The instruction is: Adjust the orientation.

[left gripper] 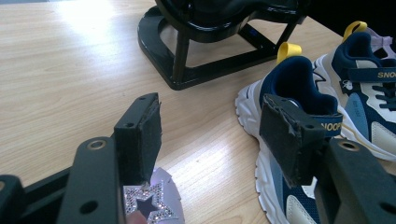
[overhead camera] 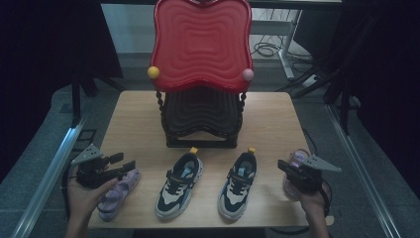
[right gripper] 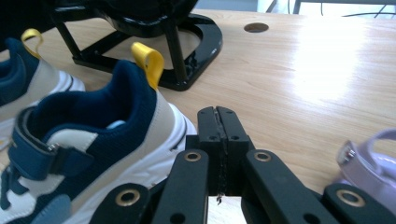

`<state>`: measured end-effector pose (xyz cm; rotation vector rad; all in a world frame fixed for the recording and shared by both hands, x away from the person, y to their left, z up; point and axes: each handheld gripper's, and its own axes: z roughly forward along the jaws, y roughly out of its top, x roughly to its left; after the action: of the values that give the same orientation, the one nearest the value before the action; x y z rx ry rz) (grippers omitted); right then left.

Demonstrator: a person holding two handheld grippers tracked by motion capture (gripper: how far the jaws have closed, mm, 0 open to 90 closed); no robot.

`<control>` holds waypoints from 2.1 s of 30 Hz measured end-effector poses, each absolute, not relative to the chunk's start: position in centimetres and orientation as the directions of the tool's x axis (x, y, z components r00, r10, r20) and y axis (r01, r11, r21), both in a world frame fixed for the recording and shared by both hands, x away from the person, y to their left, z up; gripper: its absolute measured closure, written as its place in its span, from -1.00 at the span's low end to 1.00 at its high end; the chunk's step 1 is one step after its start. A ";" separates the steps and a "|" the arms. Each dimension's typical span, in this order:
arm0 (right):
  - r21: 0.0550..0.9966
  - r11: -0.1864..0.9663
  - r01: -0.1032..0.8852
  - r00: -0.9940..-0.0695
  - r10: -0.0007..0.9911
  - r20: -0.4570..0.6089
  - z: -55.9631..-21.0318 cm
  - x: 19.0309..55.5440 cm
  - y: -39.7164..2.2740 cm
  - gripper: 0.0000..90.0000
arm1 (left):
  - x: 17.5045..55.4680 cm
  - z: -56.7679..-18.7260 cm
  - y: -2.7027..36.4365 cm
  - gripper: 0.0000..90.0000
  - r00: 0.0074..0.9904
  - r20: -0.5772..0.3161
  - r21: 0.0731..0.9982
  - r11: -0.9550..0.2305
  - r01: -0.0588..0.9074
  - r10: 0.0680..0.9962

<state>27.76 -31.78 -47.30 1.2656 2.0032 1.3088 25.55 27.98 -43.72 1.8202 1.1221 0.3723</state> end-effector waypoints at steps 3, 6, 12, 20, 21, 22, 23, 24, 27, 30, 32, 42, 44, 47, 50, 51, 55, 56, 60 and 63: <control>0.879 0.136 0.457 -0.483 0.868 0.117 -47.4 27.7 -32.1 0.99 | 25.6 -43.8 28.0 -0.13 0.535 -0.204 0.828 -0.147 0.541 0.820; 0.876 0.128 0.464 -0.455 0.884 0.111 -47.4 27.3 -33.1 0.99 | 25.6 -44.0 28.1 -0.14 0.536 -0.205 0.826 -0.149 0.544 0.819; 0.874 0.101 0.475 -0.395 0.912 0.109 -47.5 26.3 -35.3 0.99 | 25.3 -43.8 28.5 -0.14 0.528 -0.205 0.829 -0.140 0.541 0.824; 0.858 0.076 0.508 -0.318 0.942 0.106 -48.2 25.2 -38.0 0.99 | 25.3 -43.9 28.5 -0.14 0.527 -0.204 0.828 -0.142 0.543 0.825; 0.853 0.072 0.516 -0.306 0.946 0.105 -48.5 25.1 -38.1 0.99 | 25.3 -43.9 28.6 -0.14 0.526 -0.204 0.828 -0.141 0.543 0.826; 0.847 0.076 0.525 -0.303 0.947 0.103 -48.7 25.1 -38.4 0.99 | 25.3 -43.9 28.6 -0.14 0.526 -0.204 0.828 -0.141 0.543 0.826; 0.846 0.075 0.528 -0.296 0.950 0.100 -49.0 25.0 -38.5 0.99 | 25.2 -43.9 28.6 -0.14 0.526 -0.204 0.828 -0.140 0.542 0.826; 0.846 0.075 0.528 -0.296 0.950 0.100 -49.0 25.0 -38.5 0.99 | 25.2 -43.9 28.6 -0.14 0.526 -0.204 0.828 -0.140 0.542 0.826; 0.832 0.066 0.551 -0.270 0.957 0.103 -49.9 24.6 -39.4 0.98 | 25.2 -43.9 28.5 -0.15 0.526 -0.203 0.828 -0.142 0.543 0.826; 0.829 0.057 0.557 -0.253 0.962 0.104 -50.1 24.3 -39.9 0.98 | 25.2 -43.9 28.5 -0.15 0.525 -0.205 0.826 -0.142 0.545 0.826; 0.825 0.054 0.563 -0.235 0.967 0.097 -50.3 24.0 -40.4 0.98 | 25.2 -43.8 28.5 -0.15 0.526 -0.204 0.827 -0.142 0.543 0.826; 0.805 0.058 0.591 -0.215 0.973 0.088 -51.2 23.2 -41.0 0.98 | 25.1 -43.7 28.6 -0.15 0.530 -0.202 0.827 -0.147 0.543 0.824; 0.797 0.065 0.601 -0.216 0.973 0.084 -51.6 23.2 -40.8 0.98 | 25.0 -43.7 28.7 -0.15 0.530 -0.203 0.826 -0.148 0.544 0.823; 0.787 0.073 0.612 -0.223 0.971 0.083 -52.0 23.0 -40.5 0.98 | 25.1 -43.8 28.7 -0.16 0.528 -0.204 0.824 -0.146 0.547 0.825; 0.783 0.085 0.616 -0.227 0.971 0.073 -52.2 22.9 -40.4 0.98 | 25.2 -43.9 28.7 -0.16 0.526 -0.205 0.820 -0.148 0.552 0.825; 0.780 0.089 0.619 -0.228 0.971 0.071 -52.3 23.0 -40.4 0.98 | 25.2 -43.9 28.6 -0.16 0.526 -0.205 0.819 -0.150 0.554 0.825; 0.773 0.104 0.626 -0.236 0.970 0.060 -52.6 23.4 -40.3 0.98 | 25.2 -44.0 28.1 -0.16 0.540 -0.199 0.815 -0.168 0.554 0.818; 0.773 0.110 0.625 -0.238 0.970 0.054 -52.6 23.4 -40.3 0.98 | 25.3 -44.0 28.0 -0.16 0.543 -0.198 0.813 -0.173 0.556 0.816; 0.772 0.125 0.623 -0.249 0.967 0.044 -52.5 23.6 -40.1 0.97 | 25.4 -44.2 27.7 -0.16 0.545 -0.198 0.808 -0.179 0.561 0.815; 0.769 0.127 0.626 -0.248 0.968 0.042 -52.6 23.6 -40.2 0.97 | 25.5 -44.4 27.7 -0.16 0.543 -0.201 0.802 -0.181 0.569 0.815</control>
<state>23.62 -40.19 -52.63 1.5330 1.9361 0.9482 25.55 27.70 -44.44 1.8719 1.1327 0.3405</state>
